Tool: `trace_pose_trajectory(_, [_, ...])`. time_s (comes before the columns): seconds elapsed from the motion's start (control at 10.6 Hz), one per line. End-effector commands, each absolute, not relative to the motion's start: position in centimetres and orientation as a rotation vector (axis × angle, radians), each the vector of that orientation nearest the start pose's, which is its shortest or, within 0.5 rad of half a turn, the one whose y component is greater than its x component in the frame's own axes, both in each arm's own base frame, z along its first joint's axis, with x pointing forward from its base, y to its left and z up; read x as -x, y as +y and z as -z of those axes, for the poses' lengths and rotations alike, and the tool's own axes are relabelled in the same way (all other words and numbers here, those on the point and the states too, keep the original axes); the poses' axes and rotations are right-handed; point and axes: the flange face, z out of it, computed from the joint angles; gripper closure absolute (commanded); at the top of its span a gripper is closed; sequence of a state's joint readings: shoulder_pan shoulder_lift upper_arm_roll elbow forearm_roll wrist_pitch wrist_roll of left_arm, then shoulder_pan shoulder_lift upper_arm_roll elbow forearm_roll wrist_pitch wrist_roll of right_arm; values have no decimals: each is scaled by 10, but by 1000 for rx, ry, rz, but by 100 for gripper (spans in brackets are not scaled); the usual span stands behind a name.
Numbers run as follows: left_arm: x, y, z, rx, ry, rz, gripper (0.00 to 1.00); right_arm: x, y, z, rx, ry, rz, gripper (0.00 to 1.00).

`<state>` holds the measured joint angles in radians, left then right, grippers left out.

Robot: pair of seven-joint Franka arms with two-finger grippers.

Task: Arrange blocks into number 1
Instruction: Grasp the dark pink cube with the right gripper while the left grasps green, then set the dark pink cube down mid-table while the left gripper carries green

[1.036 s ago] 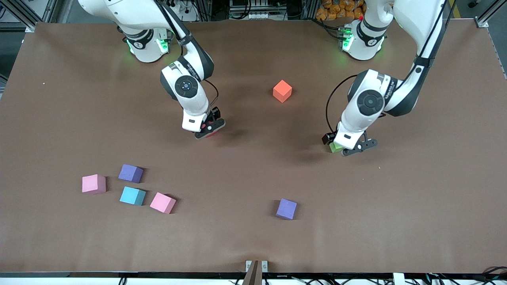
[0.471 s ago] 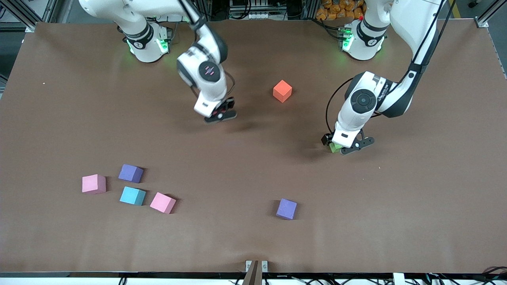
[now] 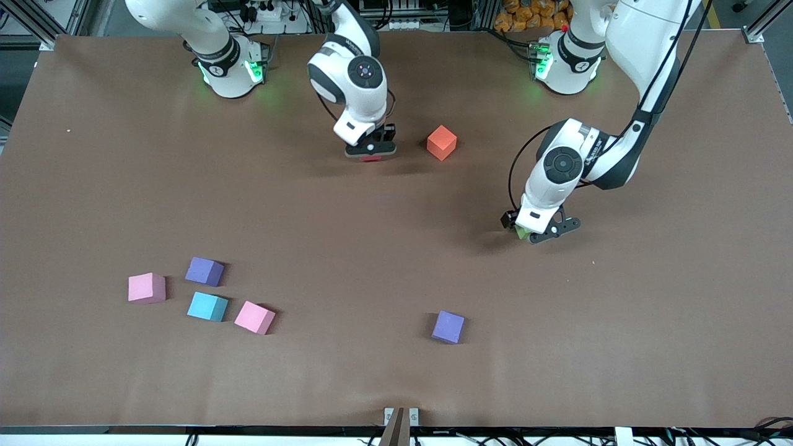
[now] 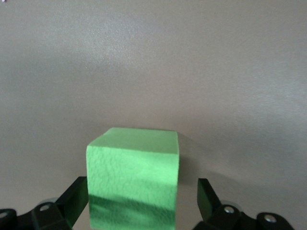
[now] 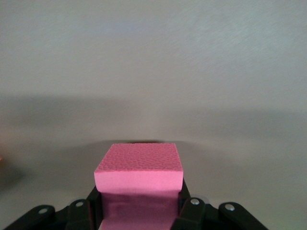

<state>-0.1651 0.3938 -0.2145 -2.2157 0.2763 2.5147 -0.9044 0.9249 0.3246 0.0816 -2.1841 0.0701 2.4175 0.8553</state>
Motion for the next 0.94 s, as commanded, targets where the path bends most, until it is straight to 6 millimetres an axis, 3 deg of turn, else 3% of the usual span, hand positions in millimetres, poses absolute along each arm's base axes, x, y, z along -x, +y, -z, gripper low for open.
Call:
trace_pose_trajectory(0.0, [-508,-195,-193,2993,-454,7,99,-276,477,-233,3132,-62,-162,100])
trace_pose_trajectory(0.38, [-515,-199,-203,3004,-428,45,100,-254,492,-205,3123,39,-145,100])
trace_pose_trajectory(0.47, [-517,-204,-211,3007,-403,77,100,-250,493,-202,3125,28,-145,100])
trace_pose_trajectory(0.57, [-515,-221,-222,3022,-357,112,100,-247,495,-200,3130,18,-151,95])
trace_pose_trajectory(0.66, [-508,-246,-229,3041,-317,133,100,-248,494,-201,3137,22,-159,36])
trace_pose_trajectory(0.75, [-502,-268,-236,3058,-267,150,100,-247,497,-208,3136,-17,-146,0])
trace_pose_trajectory(0.85, [-493,-287,-241,3074,-216,155,100,-251,498,-222,3125,-56,-128,0])
